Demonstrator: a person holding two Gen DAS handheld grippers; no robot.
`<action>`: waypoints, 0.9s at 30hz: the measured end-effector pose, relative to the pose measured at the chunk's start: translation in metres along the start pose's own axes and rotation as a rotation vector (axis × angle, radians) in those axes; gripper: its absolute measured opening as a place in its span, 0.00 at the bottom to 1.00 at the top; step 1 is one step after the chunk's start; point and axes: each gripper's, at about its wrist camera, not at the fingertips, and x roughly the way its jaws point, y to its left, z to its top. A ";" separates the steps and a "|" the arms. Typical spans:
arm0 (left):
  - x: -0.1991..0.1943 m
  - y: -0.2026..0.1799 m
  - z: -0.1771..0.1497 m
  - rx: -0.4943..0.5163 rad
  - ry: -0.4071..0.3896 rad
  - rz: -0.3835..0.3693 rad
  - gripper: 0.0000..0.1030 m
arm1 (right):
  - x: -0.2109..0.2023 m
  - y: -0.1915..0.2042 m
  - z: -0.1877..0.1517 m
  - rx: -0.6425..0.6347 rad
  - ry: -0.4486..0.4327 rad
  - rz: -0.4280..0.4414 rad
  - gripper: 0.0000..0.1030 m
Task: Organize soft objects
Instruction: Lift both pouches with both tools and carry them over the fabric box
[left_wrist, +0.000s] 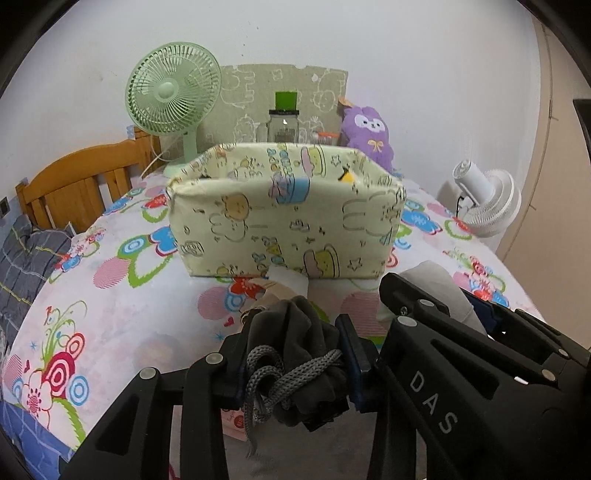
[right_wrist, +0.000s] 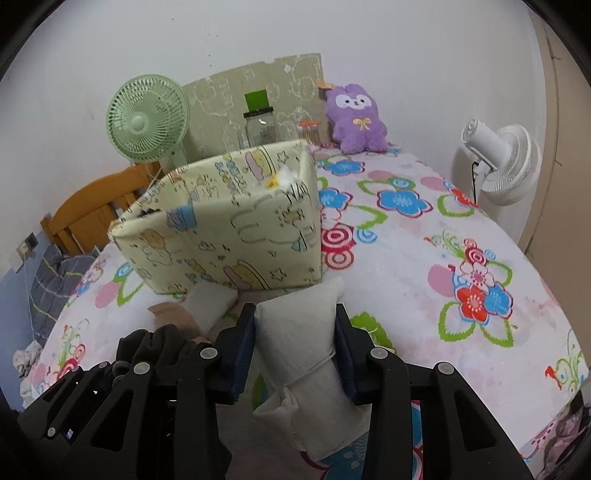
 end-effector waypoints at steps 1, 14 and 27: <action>-0.002 0.000 0.001 -0.002 -0.005 -0.001 0.39 | -0.002 0.001 0.001 -0.002 -0.005 0.000 0.41; -0.029 0.006 0.019 -0.017 -0.066 -0.007 0.38 | -0.031 0.013 0.019 -0.015 -0.065 0.012 0.41; -0.064 0.013 0.042 -0.007 -0.136 -0.011 0.38 | -0.066 0.032 0.041 -0.024 -0.133 0.010 0.41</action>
